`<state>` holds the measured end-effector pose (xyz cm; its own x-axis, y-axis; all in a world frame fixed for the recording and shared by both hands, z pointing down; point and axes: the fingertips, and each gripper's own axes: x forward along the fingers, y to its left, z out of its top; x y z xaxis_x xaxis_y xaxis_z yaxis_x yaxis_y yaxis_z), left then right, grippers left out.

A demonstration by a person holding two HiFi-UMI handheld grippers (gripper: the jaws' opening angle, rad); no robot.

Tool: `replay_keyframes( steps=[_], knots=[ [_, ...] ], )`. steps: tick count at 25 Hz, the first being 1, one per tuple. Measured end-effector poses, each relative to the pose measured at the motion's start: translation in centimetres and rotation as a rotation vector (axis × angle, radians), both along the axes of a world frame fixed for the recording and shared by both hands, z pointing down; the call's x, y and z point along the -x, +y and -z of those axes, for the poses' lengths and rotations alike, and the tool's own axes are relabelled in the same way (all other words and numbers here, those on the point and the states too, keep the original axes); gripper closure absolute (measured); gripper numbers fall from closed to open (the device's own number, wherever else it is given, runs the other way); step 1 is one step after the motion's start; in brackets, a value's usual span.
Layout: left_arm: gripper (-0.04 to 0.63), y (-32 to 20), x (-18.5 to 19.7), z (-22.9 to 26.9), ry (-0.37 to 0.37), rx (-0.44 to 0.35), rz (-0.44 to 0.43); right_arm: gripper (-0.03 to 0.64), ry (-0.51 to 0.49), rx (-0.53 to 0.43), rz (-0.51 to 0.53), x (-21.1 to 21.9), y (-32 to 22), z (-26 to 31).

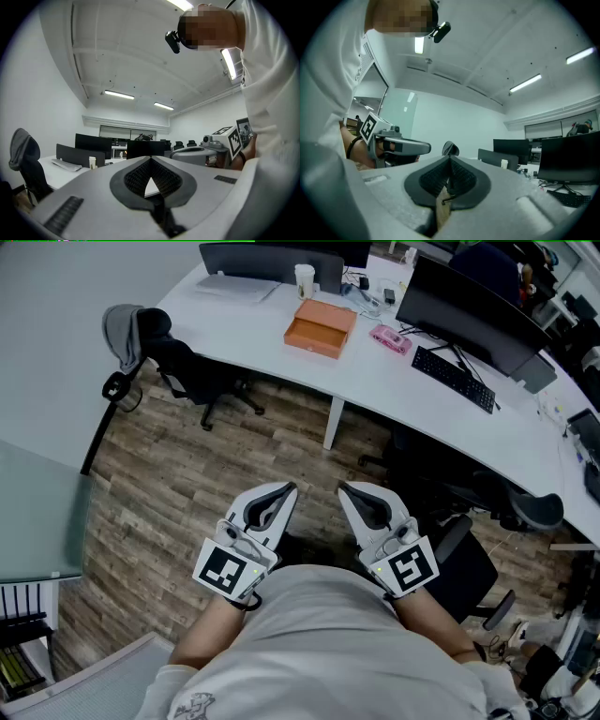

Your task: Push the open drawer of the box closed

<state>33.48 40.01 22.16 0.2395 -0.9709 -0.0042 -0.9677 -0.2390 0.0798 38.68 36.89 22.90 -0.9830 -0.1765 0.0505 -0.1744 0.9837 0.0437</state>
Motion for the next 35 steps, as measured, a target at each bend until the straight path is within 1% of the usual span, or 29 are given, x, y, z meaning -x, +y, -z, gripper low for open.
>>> replay_keyframes(
  steps=[6,9,13,16,20,25,27,31,35],
  knots=[
    [0.597,-0.8,3.0,-0.5,0.001,0.001,-0.005,0.617,0.013,0.004,0.009,3.2,-0.5,-0.5],
    [0.597,-1.1,5.2,-0.9,0.006,0.007,-0.004,0.617,0.023,-0.004,0.012,5.4,-0.9,-0.8],
    [0.597,-1.7,9.0,-1.0,0.008,-0.001,-0.003,0.615,0.008,-0.013,0.006,9.0,-1.7,-0.8],
    [0.597,-2.6,12.2,-0.5,0.007,-0.017,-0.016,0.615,-0.004,-0.048,-0.009,11.8,-2.6,-0.4],
    [0.597,-3.4,16.3,0.7,-0.01,-0.031,-0.04,0.615,-0.015,-0.039,-0.033,15.8,-3.3,0.8],
    [0.597,-3.7,20.9,0.9,-0.017,-0.02,-0.058,0.615,-0.013,-0.056,-0.055,20.3,-4.1,1.2],
    [0.597,-3.7,22.4,0.2,-0.01,-0.002,-0.051,0.615,-0.009,-0.044,-0.053,21.6,-4.2,0.8],
    [0.597,-4.4,25.0,0.1,0.01,-0.014,-0.033,0.615,0.004,-0.04,-0.035,23.8,-4.9,0.0],
    [0.597,-5.7,26.8,-1.0,0.012,0.014,-0.015,0.615,0.006,-0.045,-0.027,25.4,-6.7,-0.7]
  ],
)
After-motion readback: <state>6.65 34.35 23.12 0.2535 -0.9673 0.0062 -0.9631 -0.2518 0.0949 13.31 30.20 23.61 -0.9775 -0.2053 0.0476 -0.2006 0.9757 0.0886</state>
